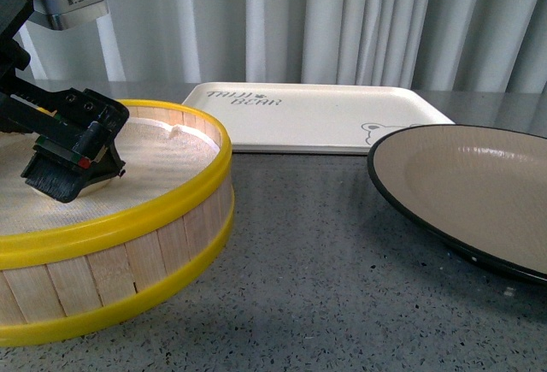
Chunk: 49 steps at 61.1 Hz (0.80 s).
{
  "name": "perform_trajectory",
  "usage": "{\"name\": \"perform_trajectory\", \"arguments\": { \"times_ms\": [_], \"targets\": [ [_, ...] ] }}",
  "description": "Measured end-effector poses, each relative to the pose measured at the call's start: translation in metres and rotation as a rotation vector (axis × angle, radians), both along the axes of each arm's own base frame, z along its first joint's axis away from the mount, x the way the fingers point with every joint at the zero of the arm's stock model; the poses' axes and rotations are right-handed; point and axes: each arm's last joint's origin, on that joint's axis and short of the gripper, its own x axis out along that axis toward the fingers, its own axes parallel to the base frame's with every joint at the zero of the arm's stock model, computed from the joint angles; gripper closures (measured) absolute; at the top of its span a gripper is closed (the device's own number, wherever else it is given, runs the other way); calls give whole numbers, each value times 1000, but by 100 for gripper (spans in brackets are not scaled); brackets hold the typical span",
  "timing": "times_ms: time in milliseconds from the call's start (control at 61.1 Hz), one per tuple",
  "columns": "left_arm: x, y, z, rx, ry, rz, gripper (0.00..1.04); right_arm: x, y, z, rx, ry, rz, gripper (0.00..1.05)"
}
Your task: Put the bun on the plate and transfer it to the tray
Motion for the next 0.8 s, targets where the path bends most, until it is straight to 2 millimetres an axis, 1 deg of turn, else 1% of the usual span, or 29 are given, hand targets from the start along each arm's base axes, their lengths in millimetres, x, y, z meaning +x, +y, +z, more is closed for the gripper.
{"name": "perform_trajectory", "arguments": {
  "times_ms": [278,295,360,458,507,802],
  "targets": [
    [0,0,-2,3,0,-3,65,0,0,0,0,0,0,9],
    [0,0,-2,3,-1,-3,70,0,0,0,0,0,0,9],
    [-1,0,-3,5,0,-5,83,0,0,0,0,0,0,9],
    [-1,0,-2,5,-2,-7,97,0,0,0,0,0,0,9],
    [-1,-1,-1,4,-5,-8,101,0,0,0,0,0,0,9],
    [-8,1,6,-21,-4,-35,101,0,0,0,0,0,0,9]
  ]
}}
